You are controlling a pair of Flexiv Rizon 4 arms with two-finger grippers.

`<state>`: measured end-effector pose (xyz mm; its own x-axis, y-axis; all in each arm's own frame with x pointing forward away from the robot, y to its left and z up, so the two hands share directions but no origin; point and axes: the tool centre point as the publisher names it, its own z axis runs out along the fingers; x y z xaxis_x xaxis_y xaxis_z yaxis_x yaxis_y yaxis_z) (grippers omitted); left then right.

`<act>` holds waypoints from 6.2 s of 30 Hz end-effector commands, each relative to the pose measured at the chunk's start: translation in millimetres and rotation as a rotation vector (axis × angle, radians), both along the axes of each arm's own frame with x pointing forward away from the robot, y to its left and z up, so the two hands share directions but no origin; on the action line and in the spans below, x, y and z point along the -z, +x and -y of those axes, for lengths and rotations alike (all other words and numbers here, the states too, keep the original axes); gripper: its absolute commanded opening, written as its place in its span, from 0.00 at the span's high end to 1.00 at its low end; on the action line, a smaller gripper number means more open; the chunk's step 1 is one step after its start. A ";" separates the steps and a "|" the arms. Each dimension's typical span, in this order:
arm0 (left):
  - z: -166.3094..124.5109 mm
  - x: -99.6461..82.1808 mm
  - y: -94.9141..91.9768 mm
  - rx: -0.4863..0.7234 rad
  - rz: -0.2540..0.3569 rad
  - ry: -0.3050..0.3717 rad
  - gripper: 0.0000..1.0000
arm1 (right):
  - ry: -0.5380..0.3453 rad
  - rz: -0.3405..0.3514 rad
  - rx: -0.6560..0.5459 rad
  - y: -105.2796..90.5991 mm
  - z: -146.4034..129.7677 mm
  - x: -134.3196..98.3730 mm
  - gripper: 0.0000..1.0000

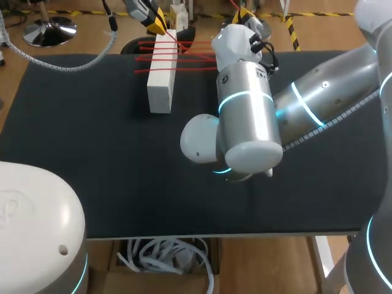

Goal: Grab the tape and strap the tape.

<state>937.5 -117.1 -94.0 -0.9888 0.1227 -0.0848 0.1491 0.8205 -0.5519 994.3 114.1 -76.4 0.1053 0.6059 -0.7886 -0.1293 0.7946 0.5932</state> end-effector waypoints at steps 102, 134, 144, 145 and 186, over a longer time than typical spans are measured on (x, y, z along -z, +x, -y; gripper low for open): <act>0.2 -0.9 0.3 -0.001 -0.002 0.005 1.00 | -1.124 0.018 -0.072 -69.3 -98.4 -39.7 1.00; 0.2 -0.9 0.3 -0.001 -0.002 0.005 1.00 | -1.167 0.005 -0.122 -70.4 -113.7 -28.1 1.00; 0.2 -0.9 0.3 -0.001 -0.002 0.005 1.00 | -1.173 0.001 -0.121 -68.6 -117.3 -25.4 1.00; 0.2 -0.9 0.3 -0.001 -0.002 0.005 1.00 | -1.174 0.000 -0.120 -68.4 -117.5 -24.9 1.00; 0.2 -0.9 0.3 -0.001 -0.002 0.005 1.00 | -1.205 0.001 -0.155 -57.3 -152.5 -5.3 1.00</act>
